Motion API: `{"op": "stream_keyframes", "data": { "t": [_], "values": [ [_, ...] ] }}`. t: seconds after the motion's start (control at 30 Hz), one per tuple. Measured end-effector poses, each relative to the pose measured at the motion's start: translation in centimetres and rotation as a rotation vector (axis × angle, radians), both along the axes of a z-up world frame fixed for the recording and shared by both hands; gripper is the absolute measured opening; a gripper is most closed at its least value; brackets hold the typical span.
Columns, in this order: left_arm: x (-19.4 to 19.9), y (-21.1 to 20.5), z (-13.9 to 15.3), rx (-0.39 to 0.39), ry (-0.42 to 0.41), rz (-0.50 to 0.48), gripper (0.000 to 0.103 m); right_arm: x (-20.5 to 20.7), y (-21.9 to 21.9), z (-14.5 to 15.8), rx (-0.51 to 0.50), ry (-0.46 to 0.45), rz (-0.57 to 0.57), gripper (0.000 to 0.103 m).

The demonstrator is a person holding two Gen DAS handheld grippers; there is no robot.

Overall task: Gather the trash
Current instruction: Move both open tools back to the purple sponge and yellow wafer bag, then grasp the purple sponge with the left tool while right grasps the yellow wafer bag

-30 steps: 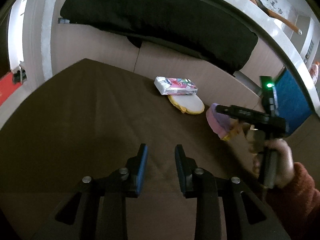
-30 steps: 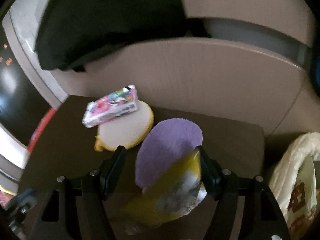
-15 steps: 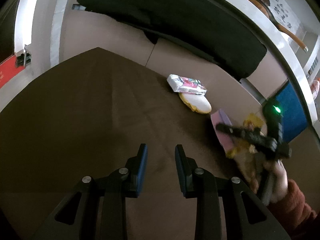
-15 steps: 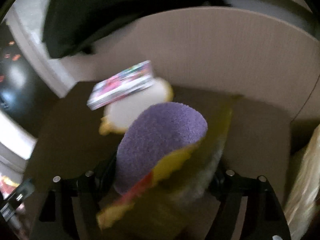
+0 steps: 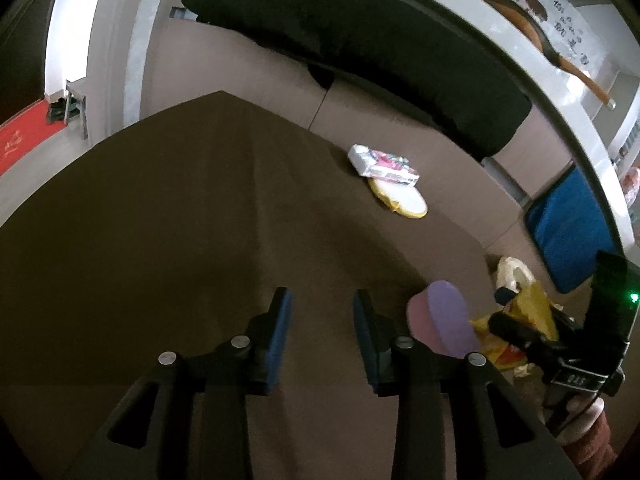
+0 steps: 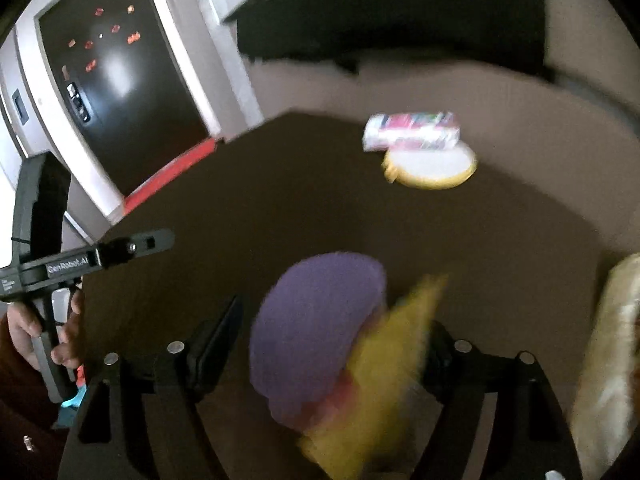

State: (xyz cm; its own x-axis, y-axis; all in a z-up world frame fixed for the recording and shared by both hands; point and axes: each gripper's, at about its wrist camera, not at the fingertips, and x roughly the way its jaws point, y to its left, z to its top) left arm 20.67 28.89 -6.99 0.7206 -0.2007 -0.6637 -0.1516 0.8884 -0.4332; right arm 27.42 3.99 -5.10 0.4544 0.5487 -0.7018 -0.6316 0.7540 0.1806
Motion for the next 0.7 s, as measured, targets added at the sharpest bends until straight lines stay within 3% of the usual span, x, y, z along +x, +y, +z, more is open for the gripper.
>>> {"op": "stream_keyframes", "data": {
  "t": [0.1, 0.2, 0.33, 0.47, 0.6, 0.7],
  "values": [
    [-0.4, -0.7, 0.4, -0.007, -0.002, -0.005, 0.036, 0.2, -0.7, 0.3, -0.016, 0.01, -0.068, 0.076],
    [-1.0, -2.0, 0.9, -0.001, -0.011, -0.032, 0.036, -0.5, -3.0, -0.2, 0.041, 0.075, -0.081, 0.074],
    [-1.2, -4.5, 1.6, 0.025, -0.011, -0.097, 0.038, -1.5, -6.2, -1.7, 0.092, 0.137, -0.127, 0.06],
    [-0.6, -8.1, 1.6, 0.055, 0.009, -0.191, 0.04, -2.7, -9.6, -2.6, 0.025, 0.09, -0.253, 0.059],
    [0.5, -12.2, 1.5, 0.099, 0.026, -0.252, 0.04, -2.7, -12.8, -3.2, 0.104, 0.128, -0.302, 0.059],
    [0.9, -15.0, 1.6, 0.158, 0.016, -0.287, 0.04, -3.2, -13.9, -3.2, 0.105, 0.106, -0.321, 0.059]
  ]
}}
